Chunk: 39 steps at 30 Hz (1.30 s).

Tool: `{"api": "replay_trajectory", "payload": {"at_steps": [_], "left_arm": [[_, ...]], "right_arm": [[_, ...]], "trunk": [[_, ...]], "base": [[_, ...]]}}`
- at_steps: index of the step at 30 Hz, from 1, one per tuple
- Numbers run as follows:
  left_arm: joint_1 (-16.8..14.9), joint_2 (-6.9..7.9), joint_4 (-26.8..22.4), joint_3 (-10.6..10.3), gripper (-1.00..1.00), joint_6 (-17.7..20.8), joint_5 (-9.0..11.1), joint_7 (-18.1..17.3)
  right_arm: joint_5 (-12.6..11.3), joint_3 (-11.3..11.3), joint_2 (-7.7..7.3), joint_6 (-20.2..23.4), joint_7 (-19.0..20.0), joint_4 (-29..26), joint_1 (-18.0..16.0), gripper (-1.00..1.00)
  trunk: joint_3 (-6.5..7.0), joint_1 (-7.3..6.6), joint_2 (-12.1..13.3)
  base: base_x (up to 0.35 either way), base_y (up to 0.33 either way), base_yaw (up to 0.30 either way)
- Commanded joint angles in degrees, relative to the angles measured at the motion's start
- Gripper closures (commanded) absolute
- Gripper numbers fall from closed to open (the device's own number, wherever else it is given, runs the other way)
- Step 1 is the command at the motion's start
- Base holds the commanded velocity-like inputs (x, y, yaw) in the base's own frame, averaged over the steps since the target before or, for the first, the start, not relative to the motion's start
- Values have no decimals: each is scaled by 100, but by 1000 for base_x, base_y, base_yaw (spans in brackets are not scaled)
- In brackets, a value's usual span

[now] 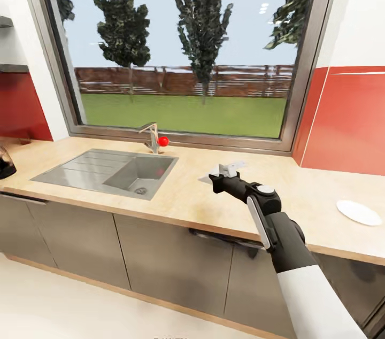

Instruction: Set up a coffee station on the kitchen countertop: keep the coffee maker on the countertop, move the bottle of coffee from the kitchen shelf to the counter next to the coffee maker, place a paper coffee filter on top of the coffee maker, put the saucer next to the coffee maker with the coffee cup on the saucer, and place the electric kettle next to the coffee maker.

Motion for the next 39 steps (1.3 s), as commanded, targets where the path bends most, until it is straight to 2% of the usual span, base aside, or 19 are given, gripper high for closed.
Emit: {"api": "replay_trajectory", "payload": {"at_steps": [1,6,14,19,23,39], "left_arm": [[3,-4,-11,20,-100,-2,21,-2],[3,-4,-11,18,-100,-2,21,-2],[3,-4,-11,23,-100,-2,20,-2],[3,-4,-12,18,-100,-2,20,-2],[3,-1,-18,23,-100,-2,20,4],[3,13,-11,35,-100,6,28,6]], "right_arm": [[-5,-4,16,36,18,-5,-4,100],[-5,-4,66,43,10,-7,-6,100],[-5,16,76,45,17,3,-3,100],[-5,443,76,41,12,9,-3,100],[-5,588,76,37,9,10,-3,100],[-5,611,99,36,9,45,-3,100]], "trunk": [[-5,0,-4],[-5,0,-4],[-5,0,-4],[-5,0,-4],[-5,0,-4],[-5,0,-4]], "base": [[-34,0,271],[-16,13,271],[-71,199,164],[-15,35,255],[6,16,267],[171,221,214]]}}
